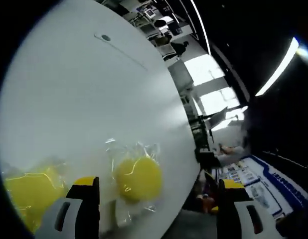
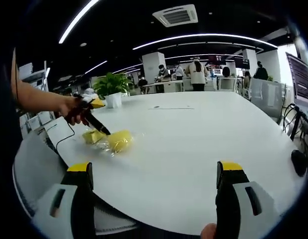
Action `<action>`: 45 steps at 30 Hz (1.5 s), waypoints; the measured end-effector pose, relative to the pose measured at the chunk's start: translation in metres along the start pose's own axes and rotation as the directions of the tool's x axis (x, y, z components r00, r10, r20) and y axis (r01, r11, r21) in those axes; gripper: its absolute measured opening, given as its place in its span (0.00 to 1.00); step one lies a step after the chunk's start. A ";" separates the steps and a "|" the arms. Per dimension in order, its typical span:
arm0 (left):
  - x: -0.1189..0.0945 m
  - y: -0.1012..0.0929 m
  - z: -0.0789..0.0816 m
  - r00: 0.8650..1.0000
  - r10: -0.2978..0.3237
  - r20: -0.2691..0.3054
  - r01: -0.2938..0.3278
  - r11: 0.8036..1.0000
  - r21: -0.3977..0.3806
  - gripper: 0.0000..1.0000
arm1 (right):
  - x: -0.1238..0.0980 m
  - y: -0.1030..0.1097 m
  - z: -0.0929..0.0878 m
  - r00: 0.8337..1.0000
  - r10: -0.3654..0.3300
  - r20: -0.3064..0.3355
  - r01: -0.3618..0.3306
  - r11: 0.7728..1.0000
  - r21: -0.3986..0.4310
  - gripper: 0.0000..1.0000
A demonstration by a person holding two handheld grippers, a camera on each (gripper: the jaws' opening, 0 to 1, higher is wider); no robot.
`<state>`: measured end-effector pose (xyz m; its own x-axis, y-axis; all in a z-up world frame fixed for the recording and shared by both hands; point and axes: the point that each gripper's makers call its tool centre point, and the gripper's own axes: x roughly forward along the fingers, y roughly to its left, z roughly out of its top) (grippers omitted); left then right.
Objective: Compare the silicone blocks by pressing each to a similar depth, holding the contact briefly, and releasing to observe deformation and rebound differences across the visible hardness samples.
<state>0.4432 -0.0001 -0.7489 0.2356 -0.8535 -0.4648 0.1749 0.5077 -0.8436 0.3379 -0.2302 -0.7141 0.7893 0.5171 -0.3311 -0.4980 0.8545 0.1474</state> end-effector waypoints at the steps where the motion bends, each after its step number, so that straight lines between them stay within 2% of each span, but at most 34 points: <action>1: 0.002 0.003 0.000 1.000 0.008 -0.008 -0.008 1.000 0.002 1.00 | 0.000 -0.001 0.001 1.000 -0.001 0.000 0.001 1.000 0.000 0.97; 3: 0.004 0.004 0.001 1.000 0.010 -0.008 -0.010 1.000 0.021 1.00 | 0.001 -0.003 0.003 1.000 -0.003 0.001 0.003 1.000 -0.002 0.97; 5: 0.007 0.005 0.001 1.000 0.010 -0.020 -0.010 1.000 -0.019 0.97 | 0.002 -0.004 0.004 1.000 -0.003 -0.004 0.003 1.000 -0.005 0.97; 9: 0.011 0.004 -0.005 0.998 0.015 -0.063 -0.016 0.999 -0.028 0.92 | 0.003 -0.005 0.005 1.000 -0.003 -0.007 0.003 1.000 -0.003 0.97; 14: 0.020 0.003 -0.005 0.997 0.000 -0.079 -0.002 1.000 -0.028 0.86 | 0.004 -0.004 0.005 1.000 -0.002 -0.006 0.002 1.000 -0.007 0.97; 18: 0.022 0.011 -0.008 0.995 0.052 -0.089 -0.050 0.998 0.024 0.73 | 0.004 -0.002 -0.001 1.000 -0.002 -0.021 0.002 1.000 -0.002 0.97; 23: 0.023 0.016 -0.005 0.994 0.080 -0.075 -0.081 0.997 -0.011 0.63 | 0.005 -0.001 0.000 1.000 -0.004 -0.016 0.004 1.000 -0.010 0.97; 26: 0.026 0.016 -0.005 0.992 0.088 -0.088 -0.090 0.996 -0.019 0.61 | 0.004 -0.005 -0.005 1.000 -0.015 -0.020 0.015 1.000 -0.010 0.97; 29: 0.028 0.015 -0.008 0.990 0.108 -0.093 -0.108 0.994 0.007 0.57 | 0.003 -0.006 -0.006 1.000 -0.018 -0.019 0.018 1.000 -0.003 0.97; 30: 0.028 0.021 -0.010 0.987 0.130 -0.098 -0.126 0.991 0.044 0.54 | 0.003 -0.007 -0.006 1.000 -0.018 -0.019 0.018 1.000 -0.004 0.97; 32: 0.028 0.030 -0.011 0.980 0.175 -0.097 -0.165 0.981 0.099 0.41 | 0.002 -0.007 -0.007 0.999 -0.018 -0.027 0.018 1.000 -0.012 0.97; 33: 0.029 0.032 -0.011 0.979 0.183 -0.090 -0.174 0.980 0.098 0.37 | 0.003 -0.008 -0.008 0.999 -0.019 -0.030 0.019 1.000 -0.014 0.97; 36: 0.037 0.025 -0.011 0.989 0.128 -0.067 -0.124 0.990 0.066 0.34 | 0.003 -0.009 -0.007 0.999 -0.021 -0.032 0.021 1.000 -0.011 0.97; 37: 0.038 0.025 -0.013 0.988 0.135 -0.075 -0.128 0.988 0.085 0.33 | 0.003 -0.010 -0.007 0.999 -0.022 -0.031 0.021 1.000 -0.011 0.97; 39: 0.038 0.026 -0.016 0.982 0.165 -0.087 -0.145 0.968 0.204 0.31 | 0.003 -0.010 -0.007 0.999 -0.022 -0.031 0.022 1.000 -0.010 0.97; 43: 0.042 0.029 -0.016 0.979 0.190 -0.069 -0.172 0.963 0.209 0.25 | 0.003 -0.009 -0.009 0.999 -0.023 -0.035 0.023 1.000 -0.009 0.97; 45: 0.042 0.027 -0.017 0.982 0.175 -0.063 -0.165 0.976 0.138 0.18 | 0.003 -0.008 -0.010 0.999 -0.020 -0.039 0.020 1.000 -0.009 0.97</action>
<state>0.4418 -0.0242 -0.7960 0.2018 -0.7570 -0.6215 0.2642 0.6531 -0.7097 0.3405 -0.2357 -0.7256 0.7847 0.4975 -0.3699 -0.4854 0.8642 0.1326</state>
